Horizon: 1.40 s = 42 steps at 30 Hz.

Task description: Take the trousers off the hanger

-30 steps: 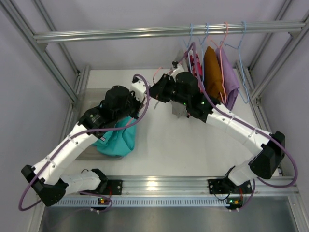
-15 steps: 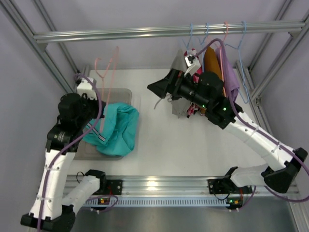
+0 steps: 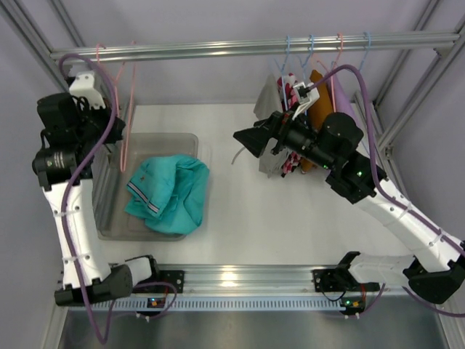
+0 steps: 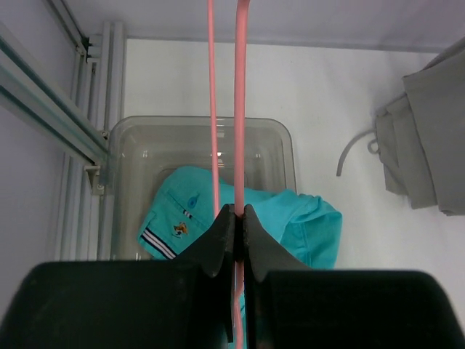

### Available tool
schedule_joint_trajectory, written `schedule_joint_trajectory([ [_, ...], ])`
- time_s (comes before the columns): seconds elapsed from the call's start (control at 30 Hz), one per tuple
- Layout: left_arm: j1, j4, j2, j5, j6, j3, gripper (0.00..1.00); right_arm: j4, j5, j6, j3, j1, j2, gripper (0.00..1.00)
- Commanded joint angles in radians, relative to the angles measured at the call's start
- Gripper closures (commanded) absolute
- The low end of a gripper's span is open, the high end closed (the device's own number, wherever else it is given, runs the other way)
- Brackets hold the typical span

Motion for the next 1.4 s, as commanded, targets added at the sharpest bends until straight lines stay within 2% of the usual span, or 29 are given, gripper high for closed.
schedule_joint_trajectory([
  [0.0, 0.112, -0.069, 0.107, 0.123, 0.065, 0.141, 1.0, 0.0, -0.032, -0.052, -0.011, -0.016, -0.046, 0.01],
  [0.13, 0.232, -0.108, 0.23, 0.244, 0.071, 0.258, 1.0, -0.009, -0.061, -0.065, -0.012, -0.02, -0.057, 0.01],
  [0.23, 0.266, -0.102, 0.285, 0.241, 0.088, 0.295, 1.0, -0.02, -0.067, -0.07, -0.014, -0.025, -0.064, 0.01],
  [0.5, 0.287, -0.045, 0.371, 0.207, 0.12, 0.274, 1.0, -0.024, -0.087, -0.072, -0.038, -0.045, -0.078, 0.01],
  [0.73, 0.287, -0.002, 0.372, 0.19, 0.141, 0.212, 1.0, -0.027, -0.101, -0.052, -0.051, -0.06, -0.083, 0.01],
  [0.87, 0.287, 0.023, 0.316, 0.2, 0.158, 0.148, 0.57, -0.024, -0.102, -0.05, -0.054, -0.062, -0.081, 0.0],
  [0.9, 0.289, 0.03, 0.278, 0.201, 0.163, 0.137, 0.41, -0.024, -0.101, -0.05, -0.054, -0.063, -0.081, 0.01],
  [0.97, 0.287, 0.035, 0.226, 0.201, 0.171, 0.123, 0.31, -0.024, -0.096, -0.047, -0.057, -0.063, -0.081, 0.01],
  [1.1, 0.287, 0.014, 0.137, 0.157, 0.206, 0.11, 0.01, -0.03, -0.082, -0.049, -0.063, -0.063, -0.087, 0.01],
  [1.37, 0.287, 0.035, -0.101, 0.112, 0.215, 0.079, 0.01, -0.043, -0.038, -0.078, -0.086, -0.065, -0.116, 0.01],
])
